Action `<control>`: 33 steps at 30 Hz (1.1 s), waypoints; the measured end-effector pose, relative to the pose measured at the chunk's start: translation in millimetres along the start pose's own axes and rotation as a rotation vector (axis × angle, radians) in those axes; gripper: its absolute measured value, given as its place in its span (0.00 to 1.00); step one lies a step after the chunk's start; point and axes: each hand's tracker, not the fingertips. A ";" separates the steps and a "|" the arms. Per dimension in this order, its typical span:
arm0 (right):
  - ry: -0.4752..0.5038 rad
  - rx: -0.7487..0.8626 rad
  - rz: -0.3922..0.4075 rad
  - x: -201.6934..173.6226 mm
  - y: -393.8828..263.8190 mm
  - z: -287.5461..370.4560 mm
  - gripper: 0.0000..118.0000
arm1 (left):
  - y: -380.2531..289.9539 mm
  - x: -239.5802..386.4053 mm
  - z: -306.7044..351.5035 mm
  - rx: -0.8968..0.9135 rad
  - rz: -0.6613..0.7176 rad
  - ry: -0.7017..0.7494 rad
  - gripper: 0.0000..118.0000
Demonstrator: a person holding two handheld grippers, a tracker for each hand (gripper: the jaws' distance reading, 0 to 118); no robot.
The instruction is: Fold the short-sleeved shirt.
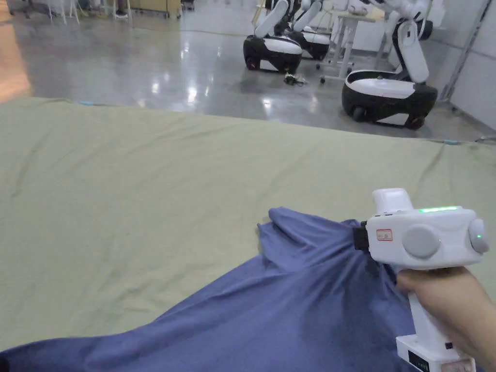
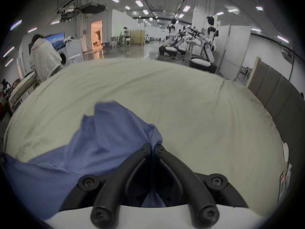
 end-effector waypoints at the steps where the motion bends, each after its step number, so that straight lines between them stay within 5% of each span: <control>1: 0.018 0.038 -0.038 5.3 6.4 22.2 0.04 | 5.7 -0.6 8.0 0.027 -0.006 0.009 0.00; 19: -0.187 0.568 -0.107 89.1 138.1 443.0 0.04 | 236.3 73.4 198.0 0.576 -0.201 0.096 0.00; 26: -0.219 0.650 -0.134 92.7 183.6 509.1 0.04 | 318.6 87.0 255.2 0.626 -0.156 0.109 0.00; 33: -0.229 0.688 -0.109 86.8 237.2 498.1 0.04 | 368.5 85.5 256.8 0.638 -0.195 0.166 0.00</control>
